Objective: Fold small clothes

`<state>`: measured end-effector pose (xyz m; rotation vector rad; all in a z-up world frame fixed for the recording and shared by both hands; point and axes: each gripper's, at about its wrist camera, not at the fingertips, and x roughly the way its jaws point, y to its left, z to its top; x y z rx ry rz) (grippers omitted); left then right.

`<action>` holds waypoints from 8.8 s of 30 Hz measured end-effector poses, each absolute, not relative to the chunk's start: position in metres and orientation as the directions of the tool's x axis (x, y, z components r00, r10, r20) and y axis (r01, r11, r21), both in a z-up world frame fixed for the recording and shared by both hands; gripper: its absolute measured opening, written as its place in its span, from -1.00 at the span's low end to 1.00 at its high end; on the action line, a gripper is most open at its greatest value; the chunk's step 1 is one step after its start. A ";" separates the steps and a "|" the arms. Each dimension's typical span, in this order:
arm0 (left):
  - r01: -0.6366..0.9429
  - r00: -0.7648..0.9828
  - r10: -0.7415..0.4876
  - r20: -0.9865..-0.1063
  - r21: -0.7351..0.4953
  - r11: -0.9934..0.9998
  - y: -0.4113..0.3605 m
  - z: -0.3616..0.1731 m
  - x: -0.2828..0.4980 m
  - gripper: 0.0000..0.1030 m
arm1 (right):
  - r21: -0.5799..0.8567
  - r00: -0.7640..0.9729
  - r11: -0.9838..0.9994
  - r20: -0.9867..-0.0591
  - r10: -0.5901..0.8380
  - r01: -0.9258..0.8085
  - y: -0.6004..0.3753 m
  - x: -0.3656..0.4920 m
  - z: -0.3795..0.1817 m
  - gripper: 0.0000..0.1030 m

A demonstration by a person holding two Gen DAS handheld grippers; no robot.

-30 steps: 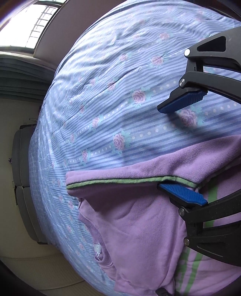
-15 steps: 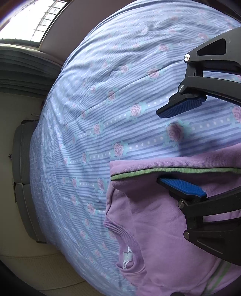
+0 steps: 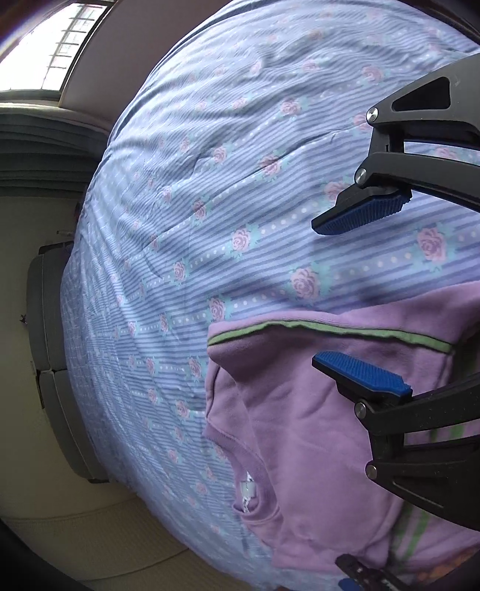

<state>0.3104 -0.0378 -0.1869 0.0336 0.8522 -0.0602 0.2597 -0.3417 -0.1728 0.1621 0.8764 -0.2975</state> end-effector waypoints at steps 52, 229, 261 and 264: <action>0.018 0.639 -0.076 -0.766 -0.083 0.996 0.035 -0.216 0.090 0.35 | 0.145 0.652 0.951 -0.754 -0.072 0.272 -0.314 0.030 -0.189 0.20; 0.008 0.652 -0.075 -0.754 -0.093 0.996 -0.007 -0.197 0.228 0.29 | 0.242 0.615 0.901 -0.788 -0.034 0.360 -0.347 0.171 -0.201 -0.39; 0.158 0.769 -0.209 -0.604 -0.137 0.978 -0.028 -0.190 0.207 0.64 | 0.195 0.672 0.962 -0.740 0.016 0.192 -0.302 0.181 -0.202 -0.06; 0.119 0.739 -0.183 -0.649 -0.141 0.983 -0.019 -0.203 0.216 0.66 | 0.189 0.670 0.964 -0.742 0.015 0.189 -0.301 0.181 -0.204 -0.06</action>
